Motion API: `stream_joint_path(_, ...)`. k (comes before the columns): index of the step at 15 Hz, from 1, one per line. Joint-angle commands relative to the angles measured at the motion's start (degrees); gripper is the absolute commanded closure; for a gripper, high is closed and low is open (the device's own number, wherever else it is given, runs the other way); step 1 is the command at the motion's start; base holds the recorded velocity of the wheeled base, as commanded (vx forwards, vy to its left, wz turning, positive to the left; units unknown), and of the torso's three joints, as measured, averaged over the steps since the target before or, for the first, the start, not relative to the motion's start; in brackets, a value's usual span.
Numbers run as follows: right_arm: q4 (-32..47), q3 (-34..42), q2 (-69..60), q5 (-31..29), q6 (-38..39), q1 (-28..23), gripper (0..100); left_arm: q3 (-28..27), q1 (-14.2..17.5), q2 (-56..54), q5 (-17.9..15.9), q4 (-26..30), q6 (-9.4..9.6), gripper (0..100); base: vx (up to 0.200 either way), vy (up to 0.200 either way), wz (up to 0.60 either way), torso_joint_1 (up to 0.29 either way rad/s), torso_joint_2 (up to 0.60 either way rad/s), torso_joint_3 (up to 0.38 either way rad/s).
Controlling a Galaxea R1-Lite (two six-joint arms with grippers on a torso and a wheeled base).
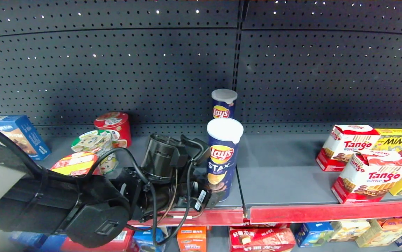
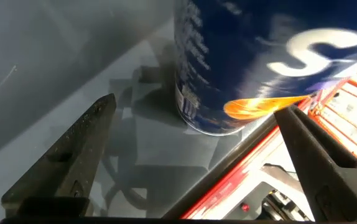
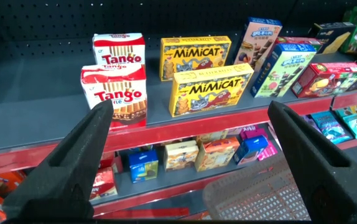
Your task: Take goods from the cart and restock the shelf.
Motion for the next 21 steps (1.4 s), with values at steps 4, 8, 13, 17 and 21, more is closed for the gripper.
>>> stream_joint_path(4, 0.0, 0.1, 0.1, 0.0, 0.0, 0.0, 0, -1.5, 0.1, 1.5, 0.1, 0.0, -0.03, 0, 0.000, 0.000, 0.00, 0.000, 0.00, 0.000)
stream_joint_path(8, 0.1, 0.1, 0.1, 0.0, 0.0, 0.0, 0, -1.9, 0.4, 2.0, 0.1, 0.0, -0.03, 0, 0.000, 0.000, 0.00, 0.000, 0.00, 0.000)
stream_joint_path(13, -0.1, 0.0, 0.2, 0.0, 0.0, 0.0, 0, -0.4, 0.4, 1.6, 0.4, -0.8, -0.12, 0, 0.000, 0.000, 0.00, 0.000, 0.00, 0.000)
stream_joint_path(17, -0.3, -0.2, 0.8, 0.0, 0.0, 0.0, 0, 3.8, 0.7, -2.6, 0.4, -0.8, -0.12, 0, 0.000, 0.000, 0.00, 0.000, 0.00, 0.000)
stream_joint_path(21, -0.6, -0.9, 1.0, 0.0, -0.1, 0.1, 0, 6.9, 4.4, -5.9, 0.8, -0.4, 0.15, 0, 0.000, 0.000, 0.00, 0.000, 0.00, 0.000)
